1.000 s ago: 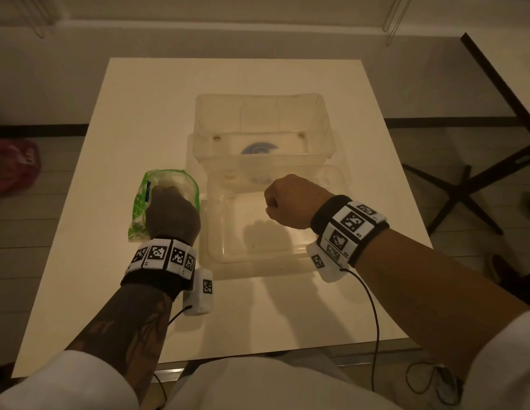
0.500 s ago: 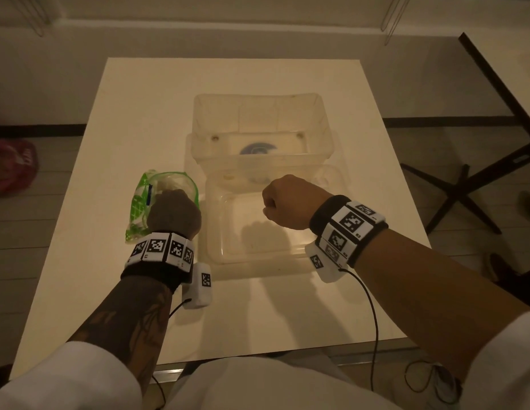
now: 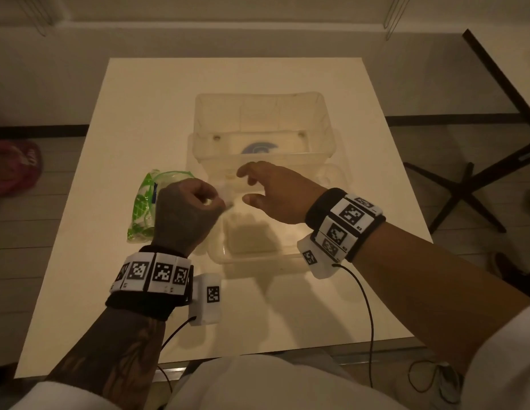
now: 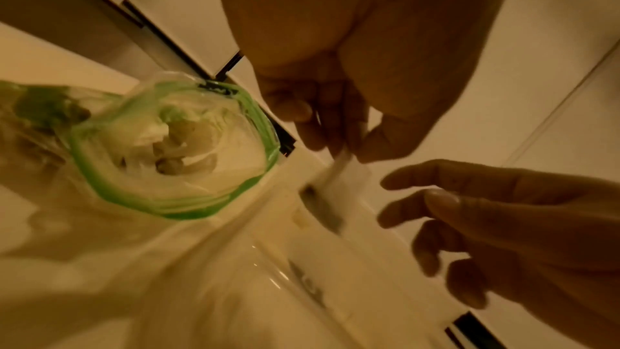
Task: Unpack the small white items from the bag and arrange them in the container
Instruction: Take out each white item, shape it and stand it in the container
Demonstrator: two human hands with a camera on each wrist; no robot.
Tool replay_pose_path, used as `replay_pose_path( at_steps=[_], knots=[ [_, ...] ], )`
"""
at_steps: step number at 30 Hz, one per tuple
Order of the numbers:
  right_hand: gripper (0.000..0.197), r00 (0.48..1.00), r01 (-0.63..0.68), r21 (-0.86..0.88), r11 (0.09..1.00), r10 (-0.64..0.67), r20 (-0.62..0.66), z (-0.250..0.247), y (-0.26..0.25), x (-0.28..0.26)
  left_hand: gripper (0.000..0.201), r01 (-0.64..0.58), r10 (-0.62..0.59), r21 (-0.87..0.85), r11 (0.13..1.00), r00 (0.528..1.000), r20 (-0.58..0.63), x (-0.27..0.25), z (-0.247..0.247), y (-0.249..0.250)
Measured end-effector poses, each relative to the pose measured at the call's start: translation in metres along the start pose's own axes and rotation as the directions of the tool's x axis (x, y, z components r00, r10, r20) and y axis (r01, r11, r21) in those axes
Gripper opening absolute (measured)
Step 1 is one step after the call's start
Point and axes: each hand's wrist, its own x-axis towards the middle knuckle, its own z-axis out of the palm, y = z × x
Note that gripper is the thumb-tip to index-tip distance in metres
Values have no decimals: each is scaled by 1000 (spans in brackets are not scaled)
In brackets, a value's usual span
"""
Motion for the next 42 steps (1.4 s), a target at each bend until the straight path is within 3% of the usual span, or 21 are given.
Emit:
replay_pose_path(
  at_steps=[2, 4, 8, 13, 19, 23, 28, 33, 37, 42],
  knots=[
    [47, 1000, 18, 72, 997, -18, -1, 0, -4, 1, 7, 43, -30, -128, 991, 994, 108, -1, 1, 9],
    [42, 999, 31, 68, 997, -32, 20, -1, -5, 1, 4, 79, -41, -227, 971, 985, 166, -1, 5, 15],
    [13, 999, 31, 25, 999, -31, 13, -6, -1, -3, 12, 174, -96, -386, 906, 972, 213, -2, 11, 23],
    [9, 998, -2, 132, 991, 10, -59, -10, 7, -4, 18, 272, -185, -498, 823, 958, 217, -6, 21, 29],
    [13, 992, -48, 263, 964, 77, -101, -19, 10, -7, 23, 396, -334, -568, 722, 918, 216, -19, 31, 39],
    [13, 990, -55, 291, 955, 90, -109, -19, 10, -8, 12, 428, -357, -619, 659, 902, 243, -25, 37, 45],
    [10, 988, -56, 324, 945, 99, -118, -18, 10, -10, 23, 444, -402, -683, 580, 885, 235, -27, 39, 49],
    [11, 984, -57, 332, 942, 109, -141, -15, 11, -11, 13, 410, -375, -647, 643, 905, 200, -29, 39, 49],
    [11, 984, -44, 361, 932, 103, -146, -14, 10, -12, 4, 444, -377, -666, 599, 890, 255, -30, 37, 53],
    [11, 978, -21, 321, 947, 86, -189, -13, 9, -14, 14, 503, -335, -704, 502, 863, 379, -32, 31, 55]
  ],
)
